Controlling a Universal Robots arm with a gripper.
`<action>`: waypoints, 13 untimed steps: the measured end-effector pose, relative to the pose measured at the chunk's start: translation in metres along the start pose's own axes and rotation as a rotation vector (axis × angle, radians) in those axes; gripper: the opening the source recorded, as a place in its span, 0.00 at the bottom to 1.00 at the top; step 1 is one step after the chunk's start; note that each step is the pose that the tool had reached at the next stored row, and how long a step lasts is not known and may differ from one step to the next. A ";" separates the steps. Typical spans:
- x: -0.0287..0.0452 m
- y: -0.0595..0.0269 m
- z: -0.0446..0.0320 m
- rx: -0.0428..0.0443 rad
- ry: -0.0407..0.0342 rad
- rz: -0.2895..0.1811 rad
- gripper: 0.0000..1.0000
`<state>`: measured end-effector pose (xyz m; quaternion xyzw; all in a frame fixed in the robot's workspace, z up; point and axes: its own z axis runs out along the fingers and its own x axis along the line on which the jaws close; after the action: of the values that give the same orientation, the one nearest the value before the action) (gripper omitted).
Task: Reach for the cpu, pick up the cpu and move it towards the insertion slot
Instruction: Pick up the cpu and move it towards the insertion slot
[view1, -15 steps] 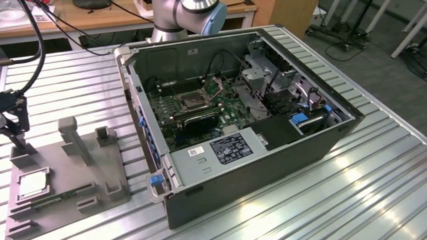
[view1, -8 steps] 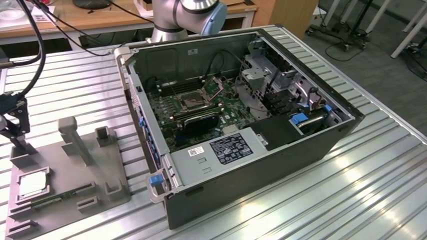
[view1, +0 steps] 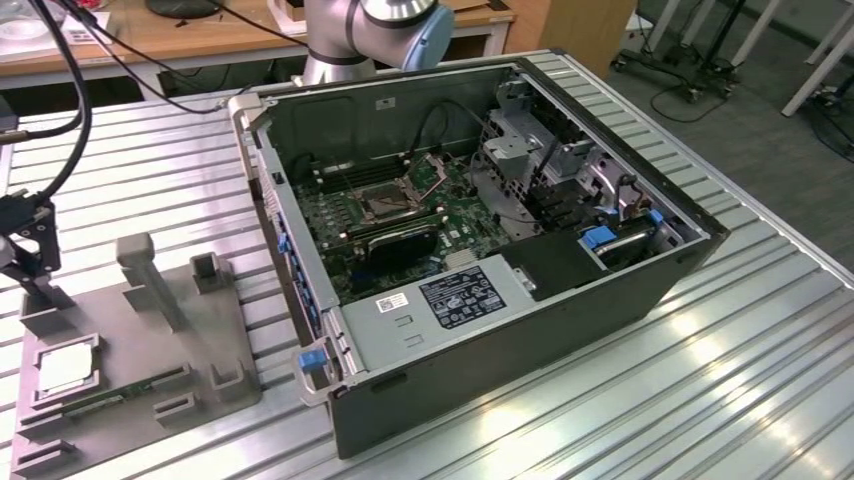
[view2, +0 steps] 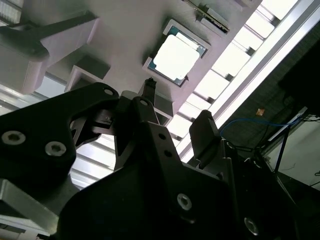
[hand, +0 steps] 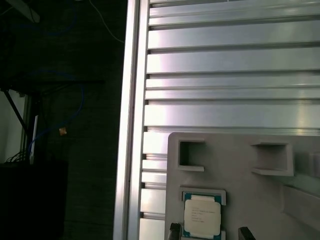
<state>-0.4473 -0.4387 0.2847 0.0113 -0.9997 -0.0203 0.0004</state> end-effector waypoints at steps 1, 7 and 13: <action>0.0001 -0.0001 0.0004 0.0000 0.0000 0.000 0.55; 0.0008 -0.0005 0.0032 -0.0001 0.0000 0.000 0.55; 0.0007 -0.0008 0.0063 -0.0001 0.0003 0.000 0.55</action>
<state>-0.4481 -0.4392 0.2784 0.0115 -0.9997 -0.0204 0.0006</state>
